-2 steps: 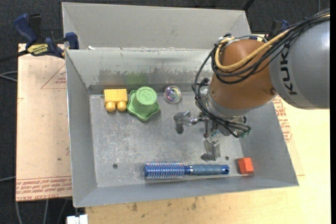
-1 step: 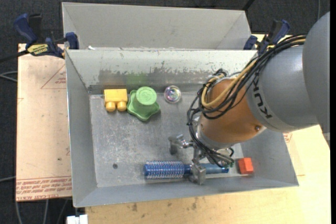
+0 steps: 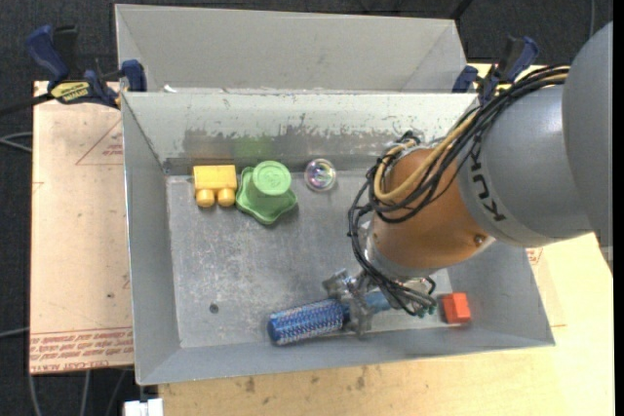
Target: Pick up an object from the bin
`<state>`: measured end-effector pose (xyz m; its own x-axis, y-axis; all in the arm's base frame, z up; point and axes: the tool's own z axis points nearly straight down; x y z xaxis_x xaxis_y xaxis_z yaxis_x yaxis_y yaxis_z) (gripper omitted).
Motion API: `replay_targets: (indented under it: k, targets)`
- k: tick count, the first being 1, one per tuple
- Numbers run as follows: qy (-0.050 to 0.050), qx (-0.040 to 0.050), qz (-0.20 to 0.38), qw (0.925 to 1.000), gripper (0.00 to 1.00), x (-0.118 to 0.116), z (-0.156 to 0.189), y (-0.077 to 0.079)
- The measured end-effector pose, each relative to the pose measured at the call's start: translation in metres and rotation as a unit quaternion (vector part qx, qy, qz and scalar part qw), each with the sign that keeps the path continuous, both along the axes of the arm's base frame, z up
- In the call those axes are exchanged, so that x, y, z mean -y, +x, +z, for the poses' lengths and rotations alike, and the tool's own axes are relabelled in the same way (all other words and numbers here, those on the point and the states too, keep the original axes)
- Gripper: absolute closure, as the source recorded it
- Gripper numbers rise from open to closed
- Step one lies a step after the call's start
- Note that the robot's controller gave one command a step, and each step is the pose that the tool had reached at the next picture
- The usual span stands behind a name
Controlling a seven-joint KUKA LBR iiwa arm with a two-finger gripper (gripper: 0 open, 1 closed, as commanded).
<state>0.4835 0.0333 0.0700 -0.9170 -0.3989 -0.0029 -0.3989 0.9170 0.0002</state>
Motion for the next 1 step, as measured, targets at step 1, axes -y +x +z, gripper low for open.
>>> replay_targets:
  k: [1]
  targets:
    - [0.0, 0.004, 0.003, 1.0, 1.0, 0.027, 0.1364, 0.0281]
